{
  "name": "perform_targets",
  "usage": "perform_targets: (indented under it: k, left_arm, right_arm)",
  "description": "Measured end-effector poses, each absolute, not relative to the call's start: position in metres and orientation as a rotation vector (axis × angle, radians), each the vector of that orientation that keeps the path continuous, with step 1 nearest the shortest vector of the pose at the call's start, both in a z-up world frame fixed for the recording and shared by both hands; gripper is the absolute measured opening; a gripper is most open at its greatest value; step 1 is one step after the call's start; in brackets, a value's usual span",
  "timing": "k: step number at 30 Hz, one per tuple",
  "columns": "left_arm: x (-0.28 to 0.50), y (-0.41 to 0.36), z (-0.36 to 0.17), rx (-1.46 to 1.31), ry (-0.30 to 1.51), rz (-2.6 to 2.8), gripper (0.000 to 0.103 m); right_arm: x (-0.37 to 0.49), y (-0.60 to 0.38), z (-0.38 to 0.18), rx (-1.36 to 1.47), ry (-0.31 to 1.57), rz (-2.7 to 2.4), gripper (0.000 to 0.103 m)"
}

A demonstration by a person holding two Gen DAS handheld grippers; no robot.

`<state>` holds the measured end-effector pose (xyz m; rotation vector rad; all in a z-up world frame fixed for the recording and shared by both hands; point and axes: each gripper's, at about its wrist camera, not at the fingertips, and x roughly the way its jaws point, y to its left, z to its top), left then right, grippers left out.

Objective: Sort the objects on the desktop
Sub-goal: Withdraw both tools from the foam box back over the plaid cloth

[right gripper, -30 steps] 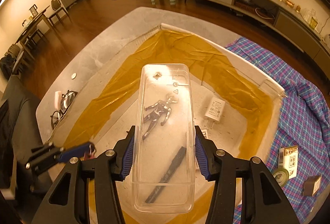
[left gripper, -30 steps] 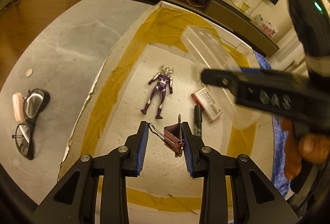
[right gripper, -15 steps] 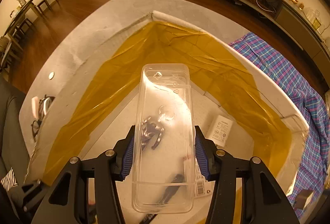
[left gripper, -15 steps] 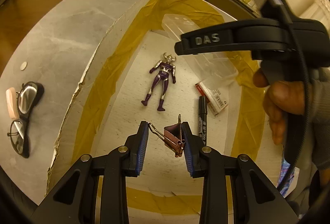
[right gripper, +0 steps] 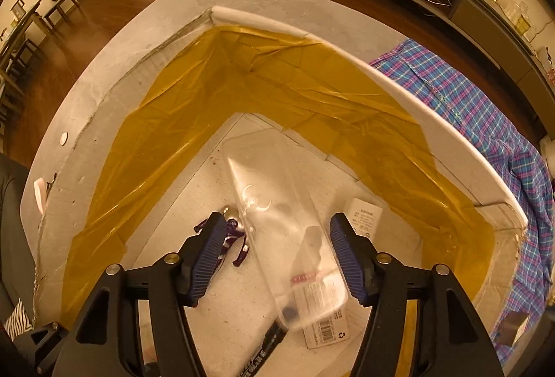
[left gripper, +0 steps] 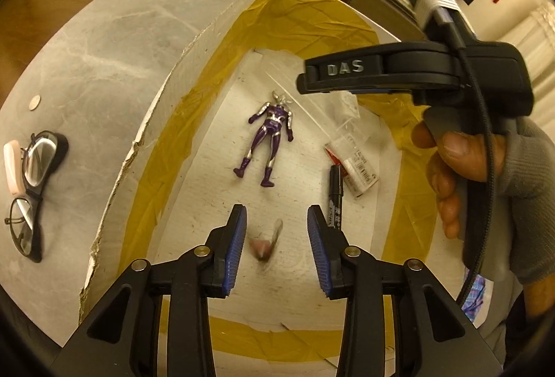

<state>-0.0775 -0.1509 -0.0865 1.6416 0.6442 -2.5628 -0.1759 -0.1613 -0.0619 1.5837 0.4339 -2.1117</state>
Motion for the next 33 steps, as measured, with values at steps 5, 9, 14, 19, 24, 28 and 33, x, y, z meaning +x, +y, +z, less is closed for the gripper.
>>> perform_targets:
  k: [5,9,14,19,24,28,33]
  left_arm:
    - [-0.072,-0.150,-0.078,1.620,0.654,-2.560,0.039]
    - [-0.066,-0.145,-0.068,1.587,0.626,-2.564,0.039]
    - [-0.062,-0.144,-0.059,1.541,0.564,-2.578,0.039]
    - [-0.056,-0.142,-0.055,1.517,0.524,-2.593,0.039]
    - [-0.049,-0.133,-0.046,1.475,0.474,-2.607,0.039]
    - [-0.042,-0.121,-0.037,1.425,0.409,-2.627,0.039]
    - [-0.036,-0.107,-0.026,1.368,0.344,-2.648,0.039]
  right_arm:
    - [-0.161,-0.157,-0.047,1.569,0.427,-2.095,0.065]
    - [-0.143,-0.147,-0.035,1.543,0.455,-2.057,0.065]
    - [-0.110,-0.146,-0.021,1.492,0.573,-2.006,0.066]
    - [-0.083,-0.132,-0.004,1.437,0.641,-1.993,0.066]
    - [-0.067,-0.117,0.008,1.401,0.652,-1.995,0.066]
    - [-0.052,-0.101,0.016,1.360,0.650,-2.009,0.068]
    - [-0.030,-0.076,0.030,1.274,0.598,-2.058,0.068]
